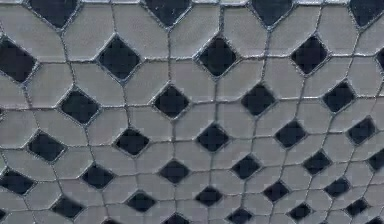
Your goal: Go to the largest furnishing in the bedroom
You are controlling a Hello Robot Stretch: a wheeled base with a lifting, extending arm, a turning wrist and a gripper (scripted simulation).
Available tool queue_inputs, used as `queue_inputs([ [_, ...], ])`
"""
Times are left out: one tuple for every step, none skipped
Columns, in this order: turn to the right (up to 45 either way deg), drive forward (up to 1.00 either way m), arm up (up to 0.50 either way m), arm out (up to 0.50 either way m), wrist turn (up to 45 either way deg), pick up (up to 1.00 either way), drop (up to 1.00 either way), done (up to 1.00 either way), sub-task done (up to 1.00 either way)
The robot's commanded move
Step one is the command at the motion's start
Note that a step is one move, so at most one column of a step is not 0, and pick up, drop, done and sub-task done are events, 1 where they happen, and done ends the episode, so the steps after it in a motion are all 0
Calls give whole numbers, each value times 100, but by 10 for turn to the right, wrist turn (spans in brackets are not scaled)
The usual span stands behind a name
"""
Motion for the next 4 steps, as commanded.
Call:
queue_inputs([
  [60, 0, 0, 0, 0, 0, 0, 0, 0],
  [0, 5, 0, 0, 0, 0, 0, 0, 0],
  [-450, 0, 0, 0, 0, 0, 0, 0, 0],
  [-450, 0, 0, 0, 0, 0, 0, 0, 0],
])
